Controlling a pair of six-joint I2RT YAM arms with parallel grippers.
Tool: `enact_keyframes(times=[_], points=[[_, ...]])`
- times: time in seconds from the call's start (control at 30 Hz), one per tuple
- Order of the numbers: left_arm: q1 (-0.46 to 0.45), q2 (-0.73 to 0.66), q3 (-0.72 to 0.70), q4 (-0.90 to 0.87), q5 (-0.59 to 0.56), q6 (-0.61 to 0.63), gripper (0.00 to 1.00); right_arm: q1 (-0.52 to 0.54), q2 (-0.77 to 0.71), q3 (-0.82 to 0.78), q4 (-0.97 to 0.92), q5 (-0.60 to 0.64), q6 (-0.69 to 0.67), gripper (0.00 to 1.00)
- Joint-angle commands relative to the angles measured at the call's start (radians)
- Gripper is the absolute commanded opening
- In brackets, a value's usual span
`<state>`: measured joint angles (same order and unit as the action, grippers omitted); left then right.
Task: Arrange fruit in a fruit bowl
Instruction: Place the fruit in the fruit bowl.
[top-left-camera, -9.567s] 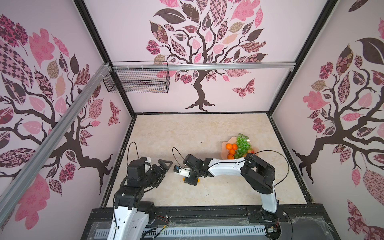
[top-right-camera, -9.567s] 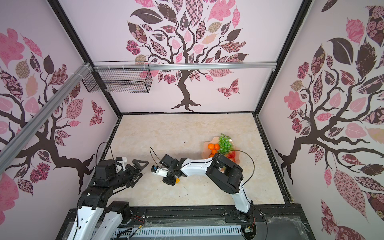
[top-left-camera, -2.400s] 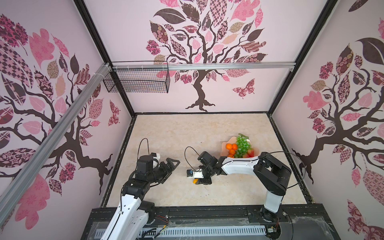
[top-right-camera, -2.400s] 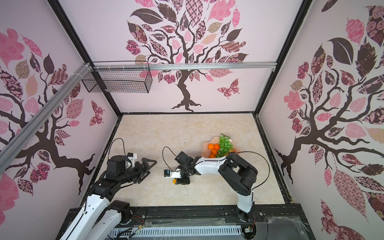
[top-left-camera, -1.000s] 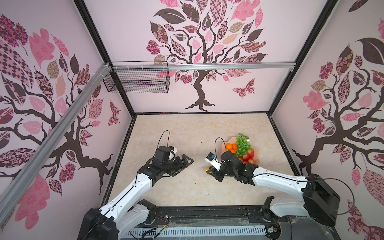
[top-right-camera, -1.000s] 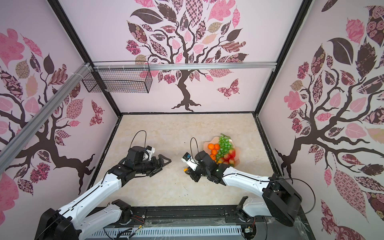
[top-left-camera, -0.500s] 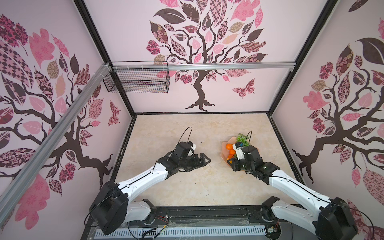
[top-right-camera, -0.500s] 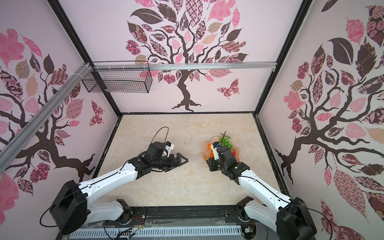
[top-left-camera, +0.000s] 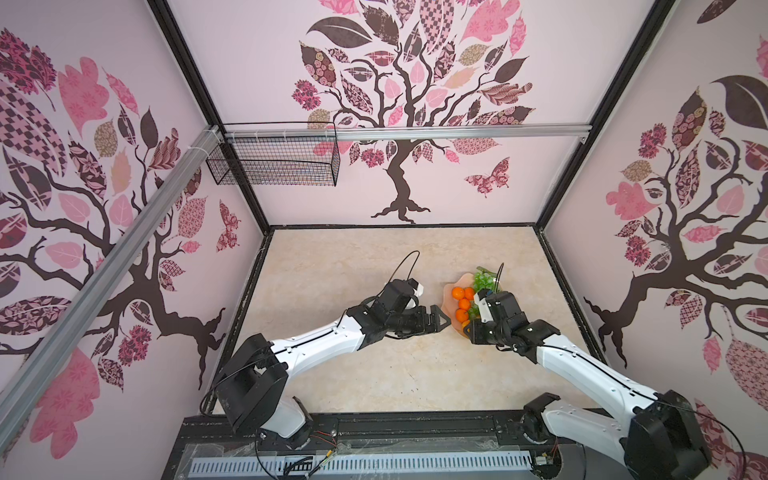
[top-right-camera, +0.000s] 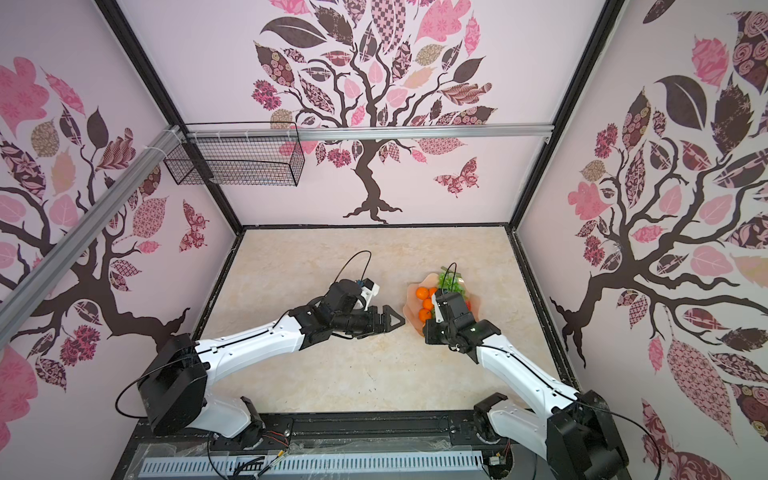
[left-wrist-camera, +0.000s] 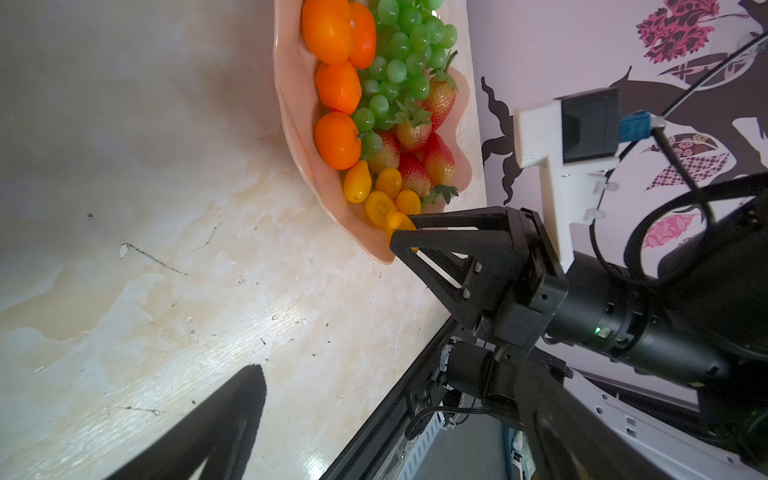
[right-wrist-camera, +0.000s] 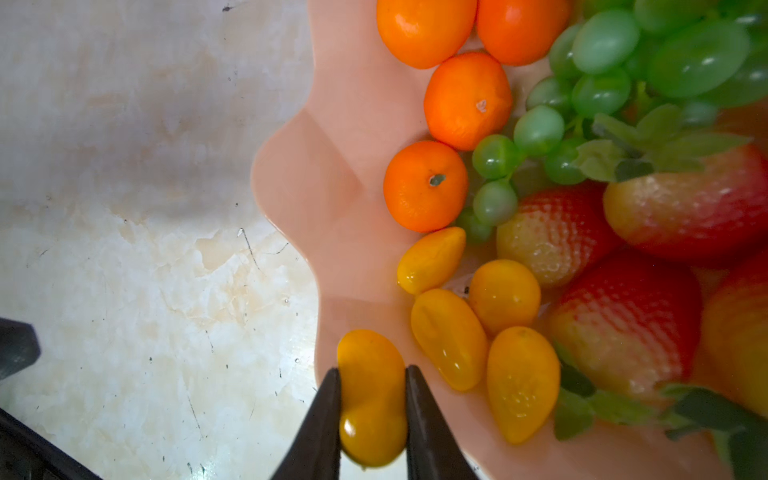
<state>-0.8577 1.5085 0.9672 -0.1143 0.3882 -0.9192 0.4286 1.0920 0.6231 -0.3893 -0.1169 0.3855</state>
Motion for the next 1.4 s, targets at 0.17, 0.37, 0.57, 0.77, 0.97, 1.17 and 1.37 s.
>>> enact_keyframes(times=[0.17,0.37,0.57,0.77,0.97,1.17,1.37], points=[[-0.003,0.019,0.050,-0.015,-0.015,0.014,0.98,-0.007,0.099,0.110,-0.049,0.051,-0.015,0.20],[-0.001,0.018,0.052,-0.012,-0.032,-0.002,0.98,-0.007,0.188,0.178,-0.077,0.051,-0.053,0.21],[0.003,0.006,0.046,-0.024,-0.038,0.002,0.98,-0.007,0.258,0.213,-0.073,0.007,-0.076,0.22],[0.008,-0.008,0.036,-0.028,-0.045,-0.003,0.98,-0.007,0.319,0.231,-0.073,-0.004,-0.088,0.24],[0.011,-0.014,0.028,-0.027,-0.045,-0.004,0.98,-0.007,0.349,0.239,-0.066,0.002,-0.091,0.29],[0.020,-0.024,0.026,-0.036,-0.045,0.007,0.98,-0.007,0.329,0.240,-0.066,0.013,-0.090,0.37],[0.022,-0.025,0.086,-0.098,-0.044,0.087,0.98,-0.007,0.228,0.246,-0.038,0.025,-0.079,0.41]])
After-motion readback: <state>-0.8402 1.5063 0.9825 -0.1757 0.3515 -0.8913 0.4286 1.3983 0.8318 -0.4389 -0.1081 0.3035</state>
